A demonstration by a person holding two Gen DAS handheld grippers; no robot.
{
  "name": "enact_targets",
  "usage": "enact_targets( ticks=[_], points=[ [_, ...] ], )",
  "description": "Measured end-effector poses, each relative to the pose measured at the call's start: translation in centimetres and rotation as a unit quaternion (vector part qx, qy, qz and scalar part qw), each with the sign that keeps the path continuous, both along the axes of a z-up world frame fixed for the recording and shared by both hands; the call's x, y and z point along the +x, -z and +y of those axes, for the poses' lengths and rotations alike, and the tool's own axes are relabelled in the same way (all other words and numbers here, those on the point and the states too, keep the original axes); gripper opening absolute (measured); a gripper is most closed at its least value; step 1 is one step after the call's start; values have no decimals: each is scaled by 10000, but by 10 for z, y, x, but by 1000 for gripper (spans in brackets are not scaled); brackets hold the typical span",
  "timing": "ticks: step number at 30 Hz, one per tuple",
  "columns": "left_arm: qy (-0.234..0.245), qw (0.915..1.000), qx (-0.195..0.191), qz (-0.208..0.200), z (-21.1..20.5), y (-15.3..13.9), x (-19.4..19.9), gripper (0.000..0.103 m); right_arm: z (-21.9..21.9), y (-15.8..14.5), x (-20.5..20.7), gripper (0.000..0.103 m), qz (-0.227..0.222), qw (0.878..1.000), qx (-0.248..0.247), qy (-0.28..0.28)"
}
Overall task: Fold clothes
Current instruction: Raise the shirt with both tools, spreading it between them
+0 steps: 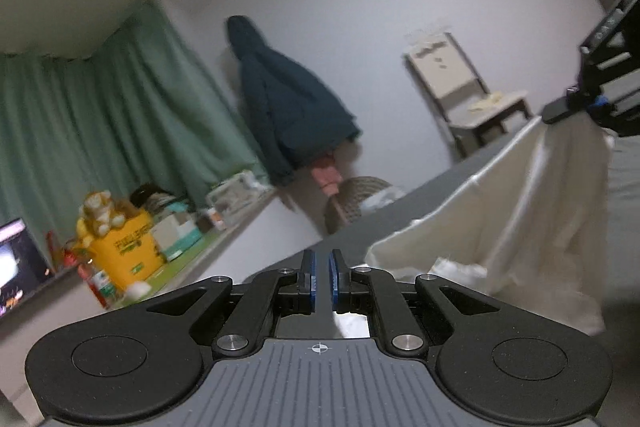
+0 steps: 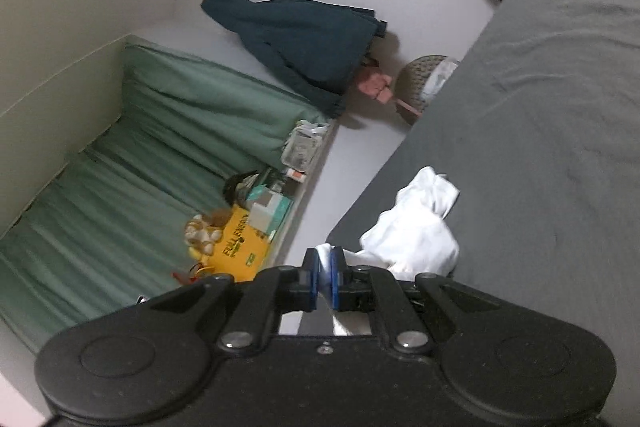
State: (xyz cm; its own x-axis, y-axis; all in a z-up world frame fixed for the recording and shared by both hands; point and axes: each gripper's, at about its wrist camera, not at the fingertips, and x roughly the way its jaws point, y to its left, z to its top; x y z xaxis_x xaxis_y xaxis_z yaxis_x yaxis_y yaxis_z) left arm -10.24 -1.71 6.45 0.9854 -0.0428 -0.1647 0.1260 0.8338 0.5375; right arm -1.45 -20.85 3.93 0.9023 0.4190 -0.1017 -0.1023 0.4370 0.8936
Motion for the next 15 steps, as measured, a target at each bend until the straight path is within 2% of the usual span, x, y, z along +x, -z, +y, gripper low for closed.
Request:
enact_targets(
  ticks=[2,4,5,6,7,8,11,15],
  points=[
    [359,9989,89,270,-1,-3,-9,10,0,-3,-10,7,-15,10000,25,42],
    [558,9963,541,373,-12,10,-16,23,-2,-6,-11,7,-8,9999,-7,114],
    [657,9940,767,425,-17,16,-19,47,-3,-7,-12,7,-4,9999,-23,150],
    [755,9911,991,462,-23,23,-23,79,-4,-9,-13,7,-3,9998,-31,189],
    [849,9883,1203,394,-28,33,-27,91,-7,-9,-13,7,-34,9996,62,258],
    [946,9849,1411,336,-33,42,-32,99,-12,-7,-15,7,-84,9992,206,338],
    [1278,9706,1988,446,-47,63,-35,99,-29,7,-21,7,-158,9953,681,665],
    [1647,9421,2894,390,-61,85,-19,99,-55,39,-20,7,-20,9844,1390,1083]
  ],
)
